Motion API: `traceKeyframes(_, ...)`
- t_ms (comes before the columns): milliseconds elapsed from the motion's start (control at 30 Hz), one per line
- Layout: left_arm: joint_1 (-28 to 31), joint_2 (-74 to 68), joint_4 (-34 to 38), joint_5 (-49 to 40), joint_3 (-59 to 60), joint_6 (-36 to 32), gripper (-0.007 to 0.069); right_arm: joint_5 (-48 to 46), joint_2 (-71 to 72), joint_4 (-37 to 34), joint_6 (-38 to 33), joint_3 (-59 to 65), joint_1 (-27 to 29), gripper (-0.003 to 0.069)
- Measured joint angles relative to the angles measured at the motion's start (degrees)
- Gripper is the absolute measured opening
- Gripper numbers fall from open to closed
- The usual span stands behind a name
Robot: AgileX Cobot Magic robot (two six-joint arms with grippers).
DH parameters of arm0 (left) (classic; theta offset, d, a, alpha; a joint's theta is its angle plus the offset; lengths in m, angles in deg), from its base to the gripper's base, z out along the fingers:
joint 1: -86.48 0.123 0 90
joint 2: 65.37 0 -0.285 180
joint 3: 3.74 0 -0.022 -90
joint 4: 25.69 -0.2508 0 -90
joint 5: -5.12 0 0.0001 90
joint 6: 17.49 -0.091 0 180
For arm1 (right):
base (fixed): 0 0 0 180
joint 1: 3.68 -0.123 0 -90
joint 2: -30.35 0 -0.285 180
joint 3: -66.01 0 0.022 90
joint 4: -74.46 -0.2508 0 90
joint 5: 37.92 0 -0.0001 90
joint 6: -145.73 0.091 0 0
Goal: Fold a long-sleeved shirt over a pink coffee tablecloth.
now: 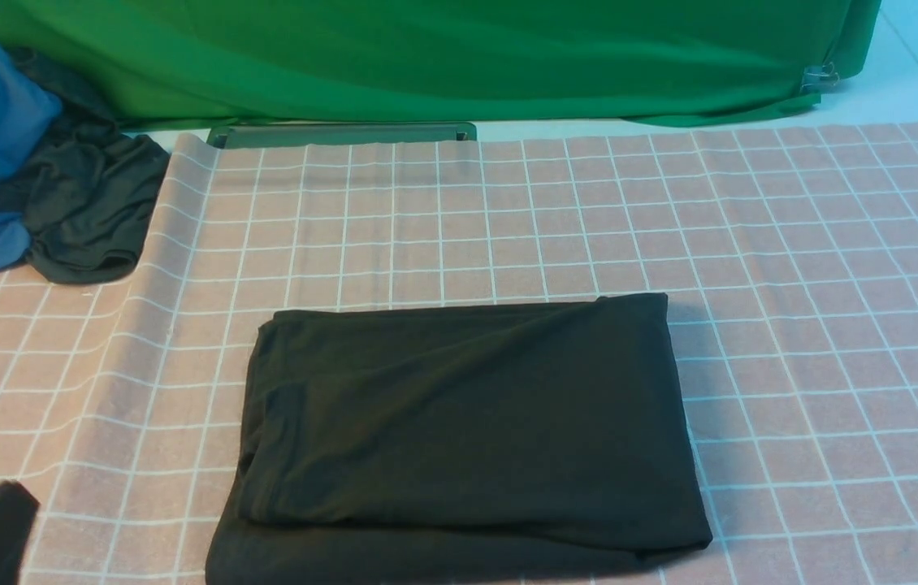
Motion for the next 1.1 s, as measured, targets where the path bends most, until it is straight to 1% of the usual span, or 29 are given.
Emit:
traceKeyframes(200,0.0,0.2,-2.7,1.9,0.7,1.1,0.0013,0.0,0.0,0.0,0.0,0.0,0.0,0.0246)
traceKeyframes(1100,0.0,0.2,-3.4,2.3,0.7,1.5,0.0013,0.0,0.0,0.0,-0.4,0.0,0.0,0.0246)
